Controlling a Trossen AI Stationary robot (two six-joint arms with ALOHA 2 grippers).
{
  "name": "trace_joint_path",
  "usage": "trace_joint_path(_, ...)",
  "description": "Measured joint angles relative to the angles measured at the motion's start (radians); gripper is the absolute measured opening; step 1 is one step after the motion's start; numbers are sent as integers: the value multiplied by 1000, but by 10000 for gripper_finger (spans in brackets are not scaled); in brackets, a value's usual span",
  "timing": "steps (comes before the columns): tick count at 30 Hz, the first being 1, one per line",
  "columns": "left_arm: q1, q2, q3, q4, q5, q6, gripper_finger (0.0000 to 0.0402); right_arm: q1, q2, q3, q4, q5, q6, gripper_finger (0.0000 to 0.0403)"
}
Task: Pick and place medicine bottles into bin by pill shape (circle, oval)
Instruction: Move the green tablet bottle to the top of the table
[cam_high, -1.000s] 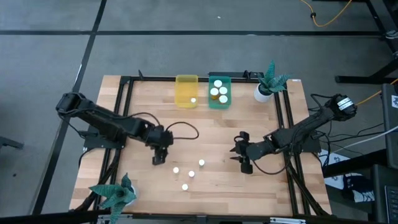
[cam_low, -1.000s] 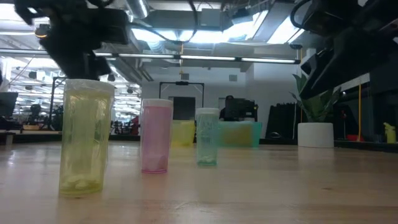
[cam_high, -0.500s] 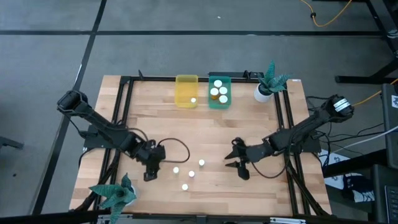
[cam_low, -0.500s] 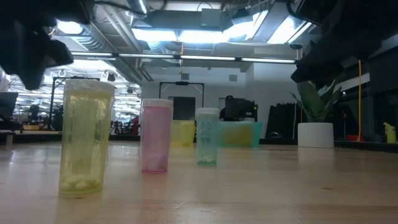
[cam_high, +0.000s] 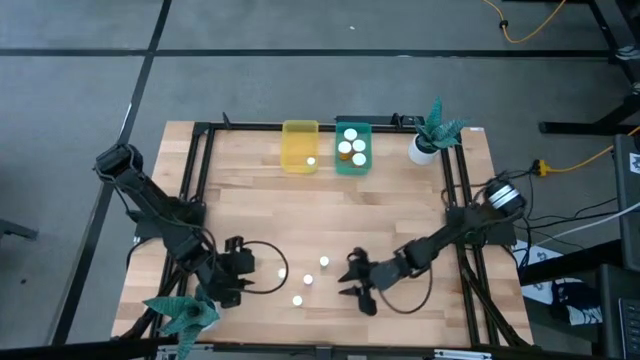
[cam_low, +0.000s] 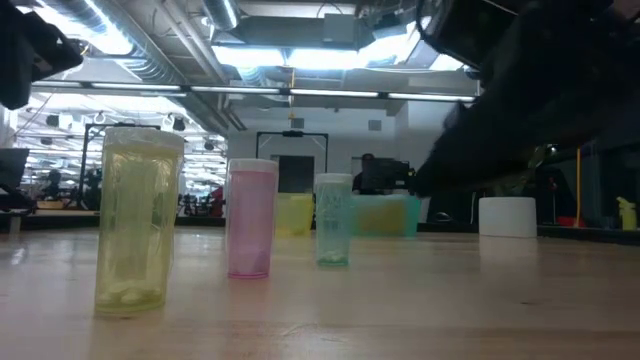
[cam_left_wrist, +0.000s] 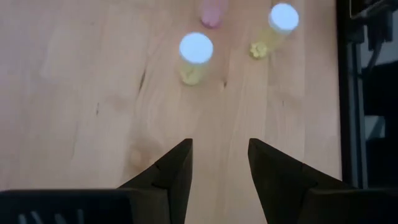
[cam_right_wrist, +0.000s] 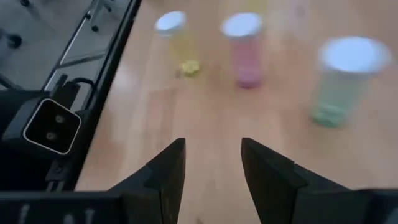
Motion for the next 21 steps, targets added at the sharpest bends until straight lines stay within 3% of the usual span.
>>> trace_joint_path(8,-22,0,0,29,-53,-5,150,7,164,186,1,9,-106,158)
trace_joint_path(14,-21,0,0,45,-70,0,150,4,189,200,-14,165,-100,158)
trace_joint_path(21,-21,0,0,45,-85,3,150,-34,189,200,-54,170,-98,158)
